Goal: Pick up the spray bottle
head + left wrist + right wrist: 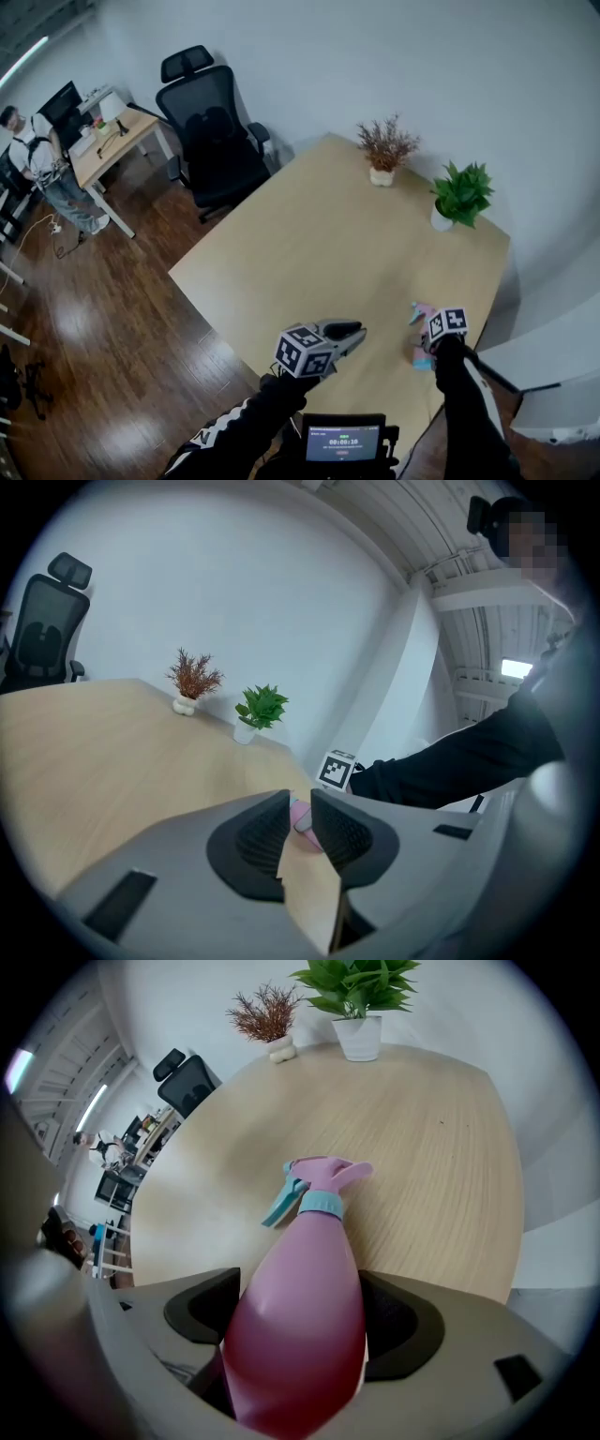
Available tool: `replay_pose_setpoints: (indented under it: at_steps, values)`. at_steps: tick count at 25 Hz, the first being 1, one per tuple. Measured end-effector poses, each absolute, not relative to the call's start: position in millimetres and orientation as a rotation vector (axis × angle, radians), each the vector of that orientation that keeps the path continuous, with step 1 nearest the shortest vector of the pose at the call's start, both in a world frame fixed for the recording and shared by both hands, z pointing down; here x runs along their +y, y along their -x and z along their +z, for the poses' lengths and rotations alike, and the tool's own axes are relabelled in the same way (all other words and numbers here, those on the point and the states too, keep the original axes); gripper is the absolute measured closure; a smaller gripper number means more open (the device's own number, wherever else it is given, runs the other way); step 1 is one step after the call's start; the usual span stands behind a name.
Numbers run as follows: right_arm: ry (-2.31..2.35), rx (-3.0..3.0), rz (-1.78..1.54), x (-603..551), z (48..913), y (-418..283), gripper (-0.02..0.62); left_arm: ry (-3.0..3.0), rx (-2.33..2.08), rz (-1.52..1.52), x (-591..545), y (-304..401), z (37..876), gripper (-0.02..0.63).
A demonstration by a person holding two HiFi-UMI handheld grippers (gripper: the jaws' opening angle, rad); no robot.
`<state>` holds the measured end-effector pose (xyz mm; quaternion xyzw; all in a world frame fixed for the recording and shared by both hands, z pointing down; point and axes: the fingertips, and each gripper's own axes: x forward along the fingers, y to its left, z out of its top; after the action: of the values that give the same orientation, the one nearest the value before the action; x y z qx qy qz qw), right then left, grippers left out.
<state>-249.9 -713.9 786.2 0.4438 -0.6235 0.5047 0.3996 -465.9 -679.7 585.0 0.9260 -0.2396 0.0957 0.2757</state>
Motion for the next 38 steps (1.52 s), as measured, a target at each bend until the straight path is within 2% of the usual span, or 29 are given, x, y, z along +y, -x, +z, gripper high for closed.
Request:
replay_pose_setpoints:
  at_steps: [6,13,21,25,32,38]
  values:
    - [-1.105,-1.754,1.231,-680.6,734.6,299.6,0.232,-2.541,-0.691,0.194,-642.9,521.6,523.4,0.526]
    - [-1.201,-2.136,1.170,-658.1,636.2,325.2,0.232,-2.607,-0.720,0.136,-605.1,525.4,476.5,0.540]
    - [-1.318,-2.528,0.789,-619.6,488.9,350.7,0.232,-2.719,-0.823,0.045,-567.2,533.8,426.7,0.554]
    - [-1.394,-2.659,0.619,-605.8,426.7,337.5,0.232,-2.752,-0.835,0.010,-568.7,517.1,408.3,0.604]
    - [-1.548,-2.755,0.377,-567.6,376.9,321.9,0.230,-2.814,-0.808,-0.038,-548.6,510.2,386.9,0.604]
    - [-1.657,-2.726,0.231,-554.9,368.6,293.1,0.230,-2.786,-0.818,0.068,-547.1,491.0,402.1,0.604]
